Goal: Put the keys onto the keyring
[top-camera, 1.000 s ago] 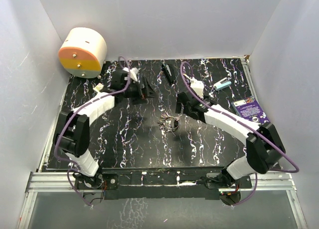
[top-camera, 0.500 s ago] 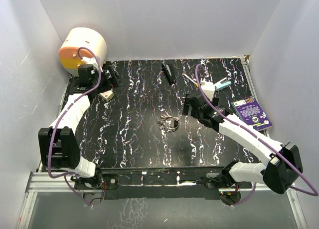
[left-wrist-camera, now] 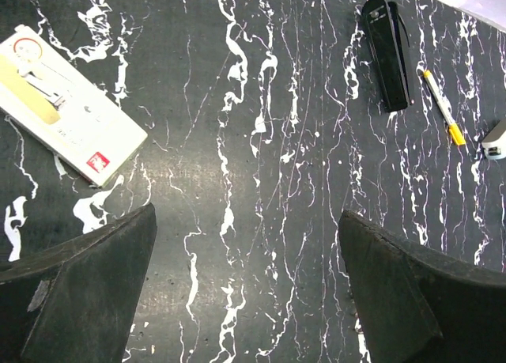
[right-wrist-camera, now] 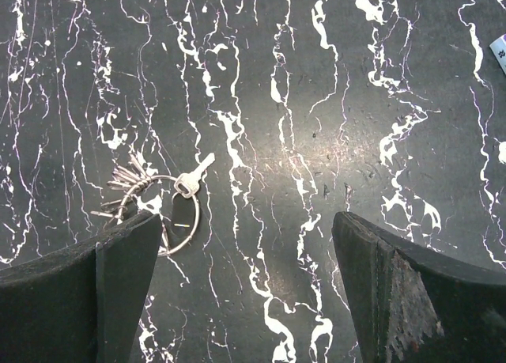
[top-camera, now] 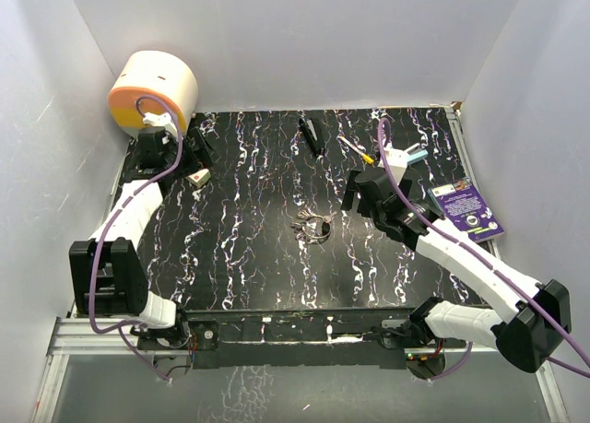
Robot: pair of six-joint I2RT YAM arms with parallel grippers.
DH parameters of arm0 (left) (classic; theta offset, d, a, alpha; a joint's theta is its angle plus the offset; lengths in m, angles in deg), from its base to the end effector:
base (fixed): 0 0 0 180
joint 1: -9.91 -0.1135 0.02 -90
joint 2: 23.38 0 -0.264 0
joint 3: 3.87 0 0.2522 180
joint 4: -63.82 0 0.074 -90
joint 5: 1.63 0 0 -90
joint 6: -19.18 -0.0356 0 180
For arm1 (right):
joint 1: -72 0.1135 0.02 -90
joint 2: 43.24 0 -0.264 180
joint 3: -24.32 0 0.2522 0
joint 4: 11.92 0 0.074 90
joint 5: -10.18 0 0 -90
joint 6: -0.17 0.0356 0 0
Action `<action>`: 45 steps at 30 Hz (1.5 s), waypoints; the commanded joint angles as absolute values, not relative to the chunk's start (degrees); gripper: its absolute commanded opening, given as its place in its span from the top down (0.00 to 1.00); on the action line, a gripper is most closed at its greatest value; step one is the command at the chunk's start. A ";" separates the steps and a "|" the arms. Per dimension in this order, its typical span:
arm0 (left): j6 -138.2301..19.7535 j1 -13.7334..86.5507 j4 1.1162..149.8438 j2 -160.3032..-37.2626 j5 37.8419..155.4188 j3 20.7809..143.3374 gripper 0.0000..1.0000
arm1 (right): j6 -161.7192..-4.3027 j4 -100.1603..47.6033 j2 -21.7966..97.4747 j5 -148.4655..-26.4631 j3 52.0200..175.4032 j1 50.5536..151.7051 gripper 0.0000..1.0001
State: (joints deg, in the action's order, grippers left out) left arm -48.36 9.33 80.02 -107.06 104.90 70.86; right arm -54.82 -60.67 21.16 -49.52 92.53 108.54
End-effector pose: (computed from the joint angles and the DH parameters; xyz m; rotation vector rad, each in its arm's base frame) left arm 0.3380 -0.0067 0.2907 -0.2210 2.0185 -0.5321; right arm 0.1969 0.1235 0.2944 0.2190 2.2164 0.0505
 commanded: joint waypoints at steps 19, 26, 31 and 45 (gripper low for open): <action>-48.08 6.44 76.03 -102.03 107.08 68.52 0.03 | -54.87 -59.42 21.78 -48.11 92.87 108.54 0.02; -47.79 6.18 75.61 -102.04 107.68 68.36 0.03 | -54.87 -59.42 22.26 -48.11 92.62 108.53 0.02; -47.62 5.96 75.39 -102.12 108.10 68.27 0.03 | -54.87 -59.42 22.45 -48.11 92.49 108.55 0.02; -47.44 5.55 75.22 -102.10 108.46 68.00 0.03 | -54.87 -59.42 22.94 -48.11 93.00 108.53 0.02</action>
State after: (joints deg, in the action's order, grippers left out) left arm -47.62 6.18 76.35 -105.00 107.26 68.17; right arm -54.82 -60.69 22.91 -49.54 92.53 108.54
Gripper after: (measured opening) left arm 0.969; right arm 0.984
